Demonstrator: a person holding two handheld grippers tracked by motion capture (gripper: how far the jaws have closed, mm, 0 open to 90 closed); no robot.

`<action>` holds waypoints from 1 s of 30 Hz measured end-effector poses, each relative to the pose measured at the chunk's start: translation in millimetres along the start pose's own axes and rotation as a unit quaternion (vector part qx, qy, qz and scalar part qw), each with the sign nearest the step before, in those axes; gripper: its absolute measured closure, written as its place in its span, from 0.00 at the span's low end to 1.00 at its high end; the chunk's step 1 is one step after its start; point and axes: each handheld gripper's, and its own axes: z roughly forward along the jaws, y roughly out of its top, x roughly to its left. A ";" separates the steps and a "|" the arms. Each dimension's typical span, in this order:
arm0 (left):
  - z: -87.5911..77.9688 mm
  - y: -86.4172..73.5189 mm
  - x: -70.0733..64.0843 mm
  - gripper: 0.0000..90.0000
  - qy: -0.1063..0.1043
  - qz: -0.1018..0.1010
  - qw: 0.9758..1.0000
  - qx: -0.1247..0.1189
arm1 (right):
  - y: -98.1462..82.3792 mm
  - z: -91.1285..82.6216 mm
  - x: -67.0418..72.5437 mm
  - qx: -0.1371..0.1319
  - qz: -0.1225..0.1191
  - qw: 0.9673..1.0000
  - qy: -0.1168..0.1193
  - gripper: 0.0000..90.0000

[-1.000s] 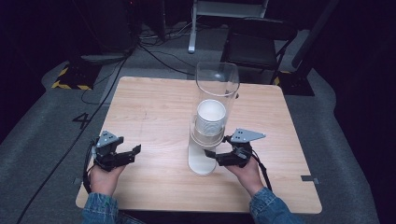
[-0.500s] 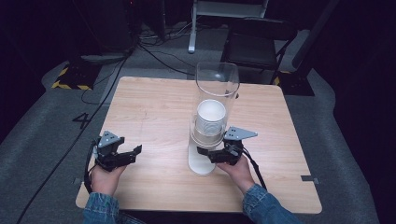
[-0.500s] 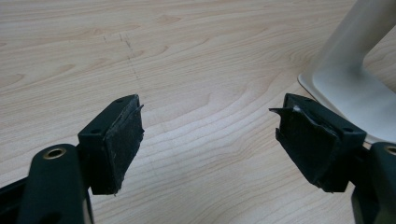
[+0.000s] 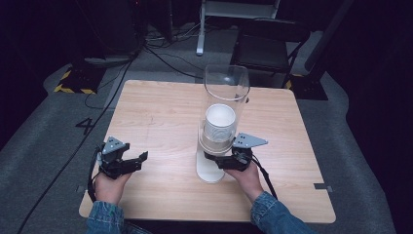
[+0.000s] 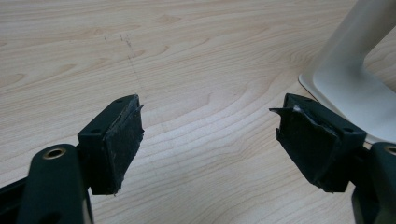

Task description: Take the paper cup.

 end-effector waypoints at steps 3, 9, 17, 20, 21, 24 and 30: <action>0.4 -0.1 -0.1 0.25 0.000 0.001 1.000 0.001 | 0.1 -0.2 -0.1 0.001 -0.005 1.000 -0.002 0.36; 0.8 -0.2 -0.1 0.25 0.000 0.001 1.000 0.002 | -0.1 -0.3 -1.6 0.001 -0.010 1.000 0.000 0.36; 0.1 -0.3 0.4 0.25 -0.001 0.000 1.000 0.002 | -1.9 -2.2 -5.7 -0.001 -0.045 0.999 -0.012 0.36; 0.1 -0.3 0.2 0.25 -0.001 0.000 1.000 0.002 | -2.4 -2.2 -5.8 -0.003 -0.045 0.999 -0.011 0.36; 0.1 -0.2 0.1 0.25 -0.001 0.000 1.000 0.002 | -2.7 -2.1 -5.9 -0.003 -0.045 0.999 -0.011 0.36; 0.1 -0.2 0.1 0.25 -0.001 0.000 1.000 0.002 | -4.4 -2.1 -6.0 -0.011 -0.043 0.999 -0.010 0.36; 0.6 -0.2 0.0 0.25 -0.001 0.000 1.000 0.002 | -7.0 -1.8 -5.0 -0.020 -0.025 0.999 -0.001 0.36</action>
